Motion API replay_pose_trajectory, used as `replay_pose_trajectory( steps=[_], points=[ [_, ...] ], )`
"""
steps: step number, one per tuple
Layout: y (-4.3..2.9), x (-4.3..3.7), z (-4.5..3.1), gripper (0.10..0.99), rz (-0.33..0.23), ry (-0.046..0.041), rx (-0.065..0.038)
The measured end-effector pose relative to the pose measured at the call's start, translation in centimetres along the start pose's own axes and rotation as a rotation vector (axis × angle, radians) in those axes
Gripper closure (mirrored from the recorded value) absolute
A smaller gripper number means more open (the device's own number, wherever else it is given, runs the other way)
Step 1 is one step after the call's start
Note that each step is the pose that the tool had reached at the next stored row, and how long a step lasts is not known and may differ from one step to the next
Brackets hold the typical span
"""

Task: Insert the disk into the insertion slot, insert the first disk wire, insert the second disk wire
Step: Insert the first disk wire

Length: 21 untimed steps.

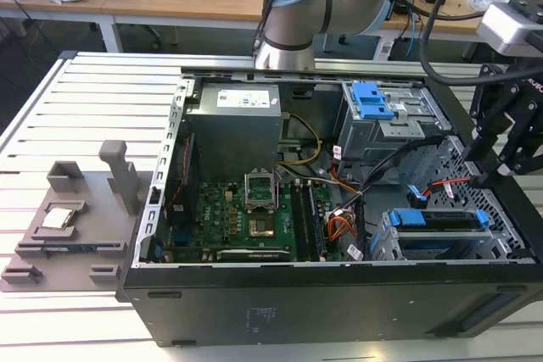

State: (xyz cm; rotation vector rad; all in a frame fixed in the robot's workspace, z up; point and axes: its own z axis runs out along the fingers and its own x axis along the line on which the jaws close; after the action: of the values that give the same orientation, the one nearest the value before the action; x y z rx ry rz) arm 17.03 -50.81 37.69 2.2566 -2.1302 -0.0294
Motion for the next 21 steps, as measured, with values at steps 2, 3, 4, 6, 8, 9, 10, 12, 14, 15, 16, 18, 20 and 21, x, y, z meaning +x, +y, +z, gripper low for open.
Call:
replay_pose_trajectory(
  steps=[2, 3, 4, 6, 8, 9, 10, 12, 14, 15, 16, 18, 20, 21],
  points=[
    [0.00, -0.03, 0.02, 0.667, -0.020, 0.0009, 0.000],
    [-0.01, -0.03, 0.03, 0.667, -0.043, 0.0019, 0.001],
    [-0.01, -0.04, 0.04, 0.667, -0.071, 0.0031, 0.001],
    [-0.01, -0.04, 0.05, 0.667, -0.100, 0.0043, 0.001],
    [-0.05, -0.24, 0.14, 0.667, -0.115, 0.0093, 0.001],
    [-0.07, -0.40, 0.25, 0.667, -0.115, 0.0106, 0.001],
    [-0.09, -0.54, 0.34, 0.667, -0.115, 0.0114, 0.001],
    [-0.16, -0.76, 0.57, 0.667, -0.115, 0.0151, 0.000],
    [-0.45, -0.89, 0.89, 0.667, -0.120, 0.0278, -0.001],
    [-0.61, -0.97, 1.11, 0.667, -0.123, 0.0342, -0.002],
    [-0.65, -1.02, 1.30, 0.667, -0.124, 0.0374, -0.002],
    [-0.70, -1.08, 1.78, 0.667, -0.124, 0.0493, -0.003],
    [-0.73, -1.08, 1.96, 0.667, -0.125, 0.0604, -0.005],
    [-0.75, -1.08, 2.08, 0.667, -0.126, 0.0670, -0.005]
  ],
)
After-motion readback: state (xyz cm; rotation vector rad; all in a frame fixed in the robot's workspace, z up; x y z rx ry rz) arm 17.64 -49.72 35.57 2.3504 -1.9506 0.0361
